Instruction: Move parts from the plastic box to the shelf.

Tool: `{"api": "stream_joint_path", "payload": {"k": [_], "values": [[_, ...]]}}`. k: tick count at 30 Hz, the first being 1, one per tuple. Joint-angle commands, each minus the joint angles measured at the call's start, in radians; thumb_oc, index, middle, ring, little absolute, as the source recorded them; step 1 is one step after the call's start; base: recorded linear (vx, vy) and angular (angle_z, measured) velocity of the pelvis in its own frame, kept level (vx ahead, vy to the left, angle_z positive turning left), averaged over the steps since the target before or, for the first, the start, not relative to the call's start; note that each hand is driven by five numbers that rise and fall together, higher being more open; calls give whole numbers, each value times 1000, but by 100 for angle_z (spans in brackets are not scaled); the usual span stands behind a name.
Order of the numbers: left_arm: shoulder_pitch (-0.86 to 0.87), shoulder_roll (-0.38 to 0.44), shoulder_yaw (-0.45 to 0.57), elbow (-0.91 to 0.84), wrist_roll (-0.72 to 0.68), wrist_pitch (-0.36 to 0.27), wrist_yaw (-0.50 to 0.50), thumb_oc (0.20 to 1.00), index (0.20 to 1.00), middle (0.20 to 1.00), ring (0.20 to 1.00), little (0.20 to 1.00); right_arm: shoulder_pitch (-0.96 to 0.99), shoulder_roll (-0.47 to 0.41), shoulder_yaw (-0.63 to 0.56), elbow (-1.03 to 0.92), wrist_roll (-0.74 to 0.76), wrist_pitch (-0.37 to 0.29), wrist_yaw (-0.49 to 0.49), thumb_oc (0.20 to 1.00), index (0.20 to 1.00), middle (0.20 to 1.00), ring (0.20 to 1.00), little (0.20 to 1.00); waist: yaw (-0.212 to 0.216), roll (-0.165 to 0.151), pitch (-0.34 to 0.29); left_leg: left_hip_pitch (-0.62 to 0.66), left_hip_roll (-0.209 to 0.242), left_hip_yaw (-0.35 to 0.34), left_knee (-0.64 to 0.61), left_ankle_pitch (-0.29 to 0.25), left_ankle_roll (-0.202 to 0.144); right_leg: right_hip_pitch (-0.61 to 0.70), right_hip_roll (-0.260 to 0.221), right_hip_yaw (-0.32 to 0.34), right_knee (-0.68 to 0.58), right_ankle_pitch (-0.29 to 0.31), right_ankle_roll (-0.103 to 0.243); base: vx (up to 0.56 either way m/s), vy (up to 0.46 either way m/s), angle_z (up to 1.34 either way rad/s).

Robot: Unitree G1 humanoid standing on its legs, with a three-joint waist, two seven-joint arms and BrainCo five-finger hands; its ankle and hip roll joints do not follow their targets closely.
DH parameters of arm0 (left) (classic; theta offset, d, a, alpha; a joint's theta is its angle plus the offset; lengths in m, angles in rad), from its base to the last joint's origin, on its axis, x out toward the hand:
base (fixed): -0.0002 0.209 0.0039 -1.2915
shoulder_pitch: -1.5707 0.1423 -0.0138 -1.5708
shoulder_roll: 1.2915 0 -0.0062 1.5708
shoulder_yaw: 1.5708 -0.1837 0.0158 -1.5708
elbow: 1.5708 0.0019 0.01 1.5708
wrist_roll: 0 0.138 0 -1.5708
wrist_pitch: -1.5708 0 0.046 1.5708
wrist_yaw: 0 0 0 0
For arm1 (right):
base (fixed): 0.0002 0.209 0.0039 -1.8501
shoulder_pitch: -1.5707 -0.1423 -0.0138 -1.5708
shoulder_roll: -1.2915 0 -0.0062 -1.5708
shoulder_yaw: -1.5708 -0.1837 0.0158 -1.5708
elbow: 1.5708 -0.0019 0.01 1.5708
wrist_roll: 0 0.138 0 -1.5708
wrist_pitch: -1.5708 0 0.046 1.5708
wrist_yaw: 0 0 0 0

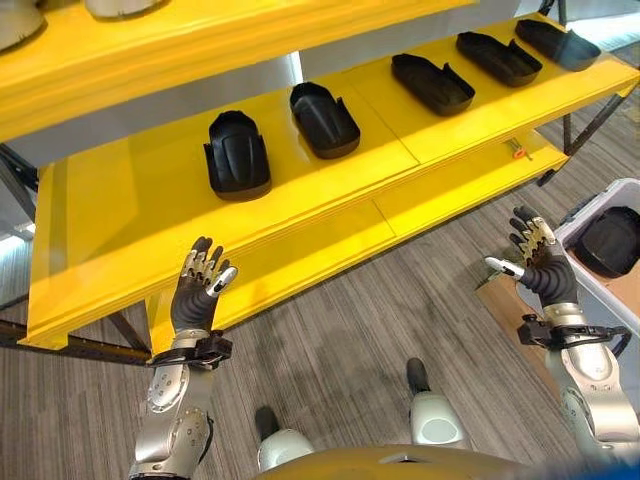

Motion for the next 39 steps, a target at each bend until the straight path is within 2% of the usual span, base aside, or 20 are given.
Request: {"api": "stream_joint_path", "payload": {"k": [1,3,6,8,10,12,13,14,15,16,17,18,19,20,21,24,26,29,30,39], "values": [[-11,33,17,-46,-31,-39,-22,1000,1000,1000,1000,1000,-34,21,-80,-81,67,-97,10,1000,1000,1000,1000,1000,4,-4,3,-58,29,-18,-10,170,62,-67,39,15,331,-282,-82,-32,-261,-4],[-6,23,15,-46,-34,-40,-24,1000,1000,1000,1000,1000,-28,23,-74,-84,89,-106,22,1000,1000,1000,1000,1000,10,-8,3,-47,54,-34,-19,227,60,-90,82,23,383,-309,-112,-42,-246,-11],[3,4,17,-38,-48,-37,-30,1000,1000,1000,1000,1000,-23,16,-74,-92,80,-108,24,1000,1000,1000,1000,1000,19,-12,0,-53,60,-56,0,253,66,-90,108,34,381,-311,-127,-19,-193,-16],[9,-12,17,-33,-60,-37,-30,1000,1000,1000,1000,1000,-19,22,-65,-80,102,-109,30,1000,1000,1000,1000,1000,27,-19,-3,-66,47,-90,49,255,82,-70,119,43,350,-297,-142,14,-212,-22],[9,-18,14,-36,-62,-36,-32,1000,1000,1000,1000,1000,-10,21,-64,-80,103,-108,33,1000,1000,1000,1000,1000,38,-24,-1,-88,7,-150,86,263,100,-41,119,49,305,-279,-150,18,-153,-33],[4,-24,13,-43,-66,-39,-31,1000,1000,1000,1000,1000,-2,20,-52,-66,120,-105,43,1000,1000,1000,1000,1000,54,-38,-1,-134,-78,-234,132,236,124,-1,117,48,219,-241,-160,18,-161,-23],[7,-26,14,-43,-66,-37,-39,1000,1000,1000,1000,1000,4,14,-53,-67,120,-102,48,1000,1000,1000,1000,1000,54,-47,-1,-144,-133,-235,144,189,136,22,117,44,183,-231,-160,37,-194,11],[14,-32,16,-46,-70,-38,-50,1000,1000,1000,1000,1000,24,17,-58,-63,132,-97,66,1000,1000,1000,1000,1000,50,-61,-5,-148,-194,-195,173,111,156,59,109,34,123,-206,-153,26,-137,15],[14,-32,16,-46,-70,-38,-50,1000,1000,1000,1000,1000,24,17,-58,-63,132,-97,66,1000,1000,1000,1000,1000,51,-60,-7,-150,-193,-194,172,114,157,57,111,35,119,-201,-154,30,-101,23],[20,-31,14,-46,-68,-39,-57,1000,1000,1000,1000,1000,31,18,-57,-60,135,-91,72,1000,1000,1000,1000,1000,56,-66,-9,-157,-244,-195,200,69,165,71,105,37,93,-190,-151,6,-22,9],[20,-31,14,-46,-68,-39,-57,1000,1000,1000,1000,1000,31,18,-57,-61,135,-91,72,1000,1000,1000,1000,1000,57,-65,-11,-160,-243,-194,200,70,165,69,105,37,90,-185,-151,36,-32,-8],[34,-33,18,-49,-64,-39,-64,1000,1000,1000,1000,1000,36,17,-48,-55,139,-89,83,1000,1000,1000,1000,1000,66,-74,-11,-163,-331,-218,218,-5,184,78,106,47,64,-168,-146,15,-8,-34],[34,-33,18,-50,-64,-39,-64,1000,1000,1000,1000,1000,35,17,-48,-55,139,-89,83,1000,1000,1000,1000,1000,67,-73,-13,-166,-331,-217,216,-2,184,76,107,47,61,-165,-146,35,-9,-30],[47,-36,24,-54,-63,-38,-66,1000,1000,1000,1000,1000,36,18,-43,-52,147,-85,92,1000,1000,1000,1000,1000,71,-77,-16,-155,-366,-227,209,-38,194,78,112,55,50,-155,-143,36,-12,-46],[59,-51,31,-57,-61,-37,-67,1000,1000,1000,1000,1000,31,24,-35,-44,135,-76,94,1000,1000,1000,1000,1000,86,-82,-23,-152,-444,-275,202,-79,202,78,126,73,28,-133,-135,57,-5,-48],[79,-68,39,-56,-50,-35,-67,1000,1000,1000,1000,1000,28,34,-27,-36,133,-68,105,1000,1000,1000,1000,1000,94,-79,-44,-118,-498,-332,143,-84,225,84,146,92,-6,-108,-126,72,22,-82],[91,-81,41,-51,-56,-30,-74,1000,1000,1000,1000,1000,33,40,-30,-38,136,-61,117,1000,1000,1000,1000,1000,88,-79,-58,-94,-500,-342,103,-89,237,96,152,101,-19,-101,-122,76,67,-34],[77,-80,28,-40,-61,-27,-71,1000,1000,1000,1000,1000,60,66,-38,-33,136,-49,111,1000,1000,1000,1000,1000,77,-77,-86,-57,-475,-308,30,-64,243,114,138,82,-47,-93,-115,51,161,6],[76,-75,22,-33,-53,-24,-60,1000,1000,1000,1000,1000,59,76,-26,-24,137,-40,103,1000,1000,1000,1000,1000,76,-77,-102,-32,-472,-297,-13,-59,251,117,134,95,-69,-74,-100,-12,155,7],[76,-52,35,-27,-27,-26,-42,1000,1000,1000,1000,1000,35,88,7,-15,132,-22,99,1000,1000,1000,1000,1000,89,-72,-116,-1,-478,-261,-67,-48,271,84,133,148,-58,-37,-64,-30,100,-22]]}}
